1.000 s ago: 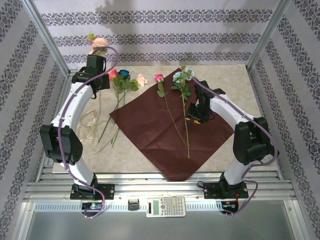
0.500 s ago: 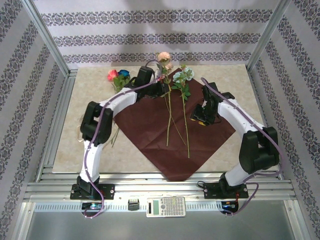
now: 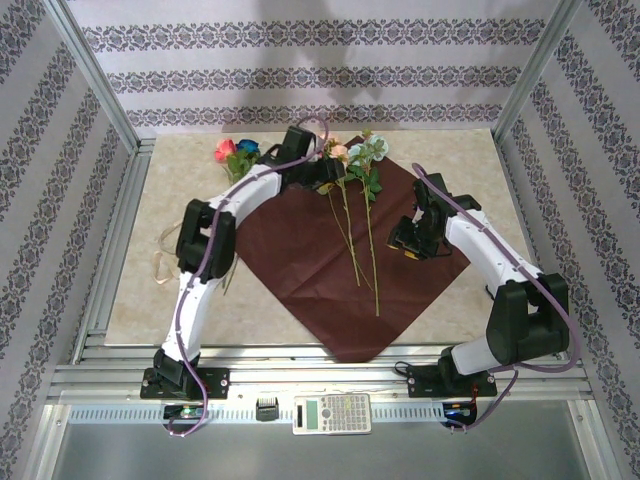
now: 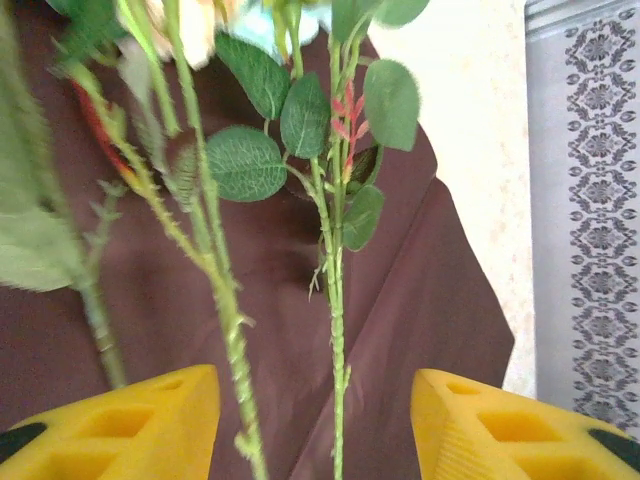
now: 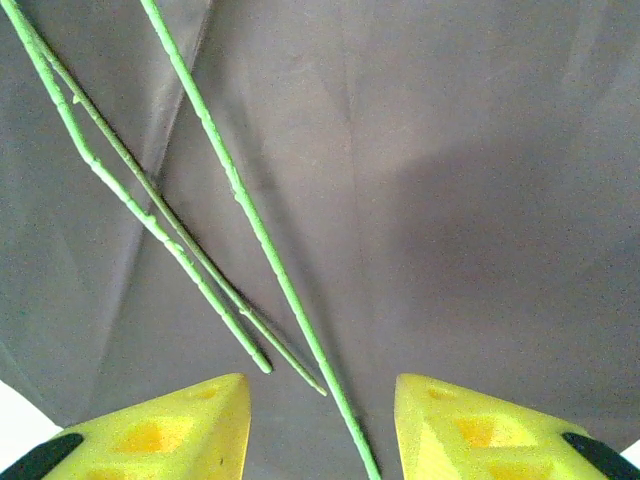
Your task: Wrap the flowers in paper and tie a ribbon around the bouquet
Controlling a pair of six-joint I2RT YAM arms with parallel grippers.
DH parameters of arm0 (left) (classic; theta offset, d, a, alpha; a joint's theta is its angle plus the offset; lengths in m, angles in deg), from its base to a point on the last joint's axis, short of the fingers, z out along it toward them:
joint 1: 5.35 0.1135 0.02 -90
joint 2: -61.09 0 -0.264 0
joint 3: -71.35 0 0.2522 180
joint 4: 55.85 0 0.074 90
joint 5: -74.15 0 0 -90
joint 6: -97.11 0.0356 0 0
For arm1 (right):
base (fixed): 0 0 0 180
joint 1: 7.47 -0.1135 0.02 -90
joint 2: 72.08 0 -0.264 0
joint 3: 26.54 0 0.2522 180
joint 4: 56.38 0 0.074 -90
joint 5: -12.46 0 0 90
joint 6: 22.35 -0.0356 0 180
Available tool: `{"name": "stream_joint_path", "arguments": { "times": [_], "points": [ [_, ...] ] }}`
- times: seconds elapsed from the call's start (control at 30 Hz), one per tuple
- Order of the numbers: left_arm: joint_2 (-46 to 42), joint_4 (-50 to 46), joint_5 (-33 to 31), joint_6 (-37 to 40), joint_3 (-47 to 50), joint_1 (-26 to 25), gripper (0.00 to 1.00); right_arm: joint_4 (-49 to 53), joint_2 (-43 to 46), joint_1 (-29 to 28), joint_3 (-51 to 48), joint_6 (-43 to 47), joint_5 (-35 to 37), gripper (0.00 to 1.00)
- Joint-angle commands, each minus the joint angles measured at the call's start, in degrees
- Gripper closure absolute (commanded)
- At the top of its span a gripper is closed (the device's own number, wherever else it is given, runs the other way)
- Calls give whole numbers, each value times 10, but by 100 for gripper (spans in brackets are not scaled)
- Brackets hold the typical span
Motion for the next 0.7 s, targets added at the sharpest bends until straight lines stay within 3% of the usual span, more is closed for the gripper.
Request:
{"name": "stream_joint_path", "arguments": {
  "times": [0.0,0.2,0.33,0.47,0.67],
  "points": [
    [-113,-143,-79,123,11,41,53,8,3,6,-3,11,4,57],
    [-152,-312,-214,309,57,117,79,2,-20,3,18,14,4,56],
    [-136,-325,-263,373,71,142,78,2,-40,-7,38,12,4,57],
    [-110,-352,-279,371,82,172,77,2,-50,-20,54,3,7,56],
    [-128,-352,-238,358,159,215,77,-1,-54,-29,57,-6,9,57]
  ]
}}
